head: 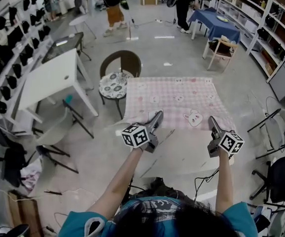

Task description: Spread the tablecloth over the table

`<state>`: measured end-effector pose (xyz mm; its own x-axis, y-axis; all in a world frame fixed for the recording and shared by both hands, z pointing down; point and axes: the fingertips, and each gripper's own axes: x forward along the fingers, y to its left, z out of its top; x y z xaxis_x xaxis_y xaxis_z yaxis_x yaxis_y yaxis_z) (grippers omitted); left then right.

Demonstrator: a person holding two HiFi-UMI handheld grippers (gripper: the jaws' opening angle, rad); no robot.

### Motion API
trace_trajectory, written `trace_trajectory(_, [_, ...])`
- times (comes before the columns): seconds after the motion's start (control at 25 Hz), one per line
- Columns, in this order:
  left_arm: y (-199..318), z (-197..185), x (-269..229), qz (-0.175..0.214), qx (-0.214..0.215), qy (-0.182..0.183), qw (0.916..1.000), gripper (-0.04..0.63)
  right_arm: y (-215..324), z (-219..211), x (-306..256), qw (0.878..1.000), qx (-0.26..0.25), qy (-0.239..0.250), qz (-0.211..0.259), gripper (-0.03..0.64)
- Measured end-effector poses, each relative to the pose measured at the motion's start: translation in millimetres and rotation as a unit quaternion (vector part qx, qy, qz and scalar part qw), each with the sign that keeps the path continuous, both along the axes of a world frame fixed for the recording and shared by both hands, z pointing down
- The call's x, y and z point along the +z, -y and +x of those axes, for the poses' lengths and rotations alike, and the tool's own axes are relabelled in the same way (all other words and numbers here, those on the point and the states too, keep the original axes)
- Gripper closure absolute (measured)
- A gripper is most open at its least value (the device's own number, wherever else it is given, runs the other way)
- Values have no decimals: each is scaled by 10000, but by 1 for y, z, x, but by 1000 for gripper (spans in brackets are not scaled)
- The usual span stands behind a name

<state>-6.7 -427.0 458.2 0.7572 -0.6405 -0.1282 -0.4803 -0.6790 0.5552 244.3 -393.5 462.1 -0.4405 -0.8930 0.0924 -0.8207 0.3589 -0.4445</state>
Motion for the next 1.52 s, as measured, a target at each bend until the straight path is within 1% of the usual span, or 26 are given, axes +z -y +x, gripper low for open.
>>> trace_trajectory(0.12, [-19, -11, 30, -620, -94, -255, 9977, 548, -18, -7, 17, 9994, -20, 168, -307, 561])
trace_trajectory(0.2, [-31, -14, 50, -1013, -191, -456, 9936, 548, -27, -8, 27, 9986, 25, 254, -463, 563])
trace_trajectory(0.28, [-43, -13, 63, -1301, -234, -672, 9889, 548, -35, -7, 37, 9974, 41, 321, -642, 563])
trace_trajectory(0.36, [-53, -12, 71, -1437, -289, -729, 9865, 548, -43, -7, 46, 9956, 27, 404, -849, 561])
trace_trajectory(0.44, [-62, -11, 77, -1431, -365, -611, 9871, 548, -54, -5, 54, 9935, 3, 517, -1015, 560])
trace_trajectory(0.6, [-80, 2, 83, -1599, -329, -564, 9850, 548, -68, 5, 71, 9904, -64, 701, -1186, 557])
trace_trajectory(0.72, [-92, 7, 95, -1760, -490, -495, 9819, 546, -76, 11, 83, 9884, -175, 760, -1302, 557])
trace_trajectory(0.92, [-120, 12, 126, -2157, -908, -258, 9719, 537, -92, 18, 105, 9833, -448, 683, -1629, 557])
trace_trajectory(1.04, [-139, 17, 154, -2380, -1030, 78, 9658, 529, -103, 22, 125, 9784, -631, 642, -1863, 557])
trace_trajectory(1.12, [-152, 19, 175, -2605, -1063, 252, 9593, 518, -110, 23, 140, 9753, -722, 595, -2002, 557])
trace_trajectory(1.24, [-169, 25, 202, -3047, -1142, 105, 9455, 518, -122, 30, 162, 9697, -767, 621, -2235, 557])
trace_trajectory(1.28, [-175, 27, 212, -3172, -1160, 135, 9411, 518, -127, 32, 171, 9672, -774, 668, -2323, 557])
trace_trajectory(1.32, [-181, 29, 221, -3277, -1168, 236, 9372, 518, -132, 33, 179, 9647, -776, 713, -2413, 557])
trace_trajectory(1.4, [-191, 30, 240, -3406, -1158, 615, 9310, 515, -143, 34, 198, 9596, -749, 740, -2610, 557])
trace_trajectory(1.48, [-198, 30, 253, -3423, -1121, 1024, 9272, 518, -153, 35, 217, 9531, -661, 738, -2861, 558])
trace_trajectory(1.52, [-200, 30, 257, -3421, -1105, 1162, 9259, 517, -158, 35, 226, 9492, -597, 788, -2988, 563])
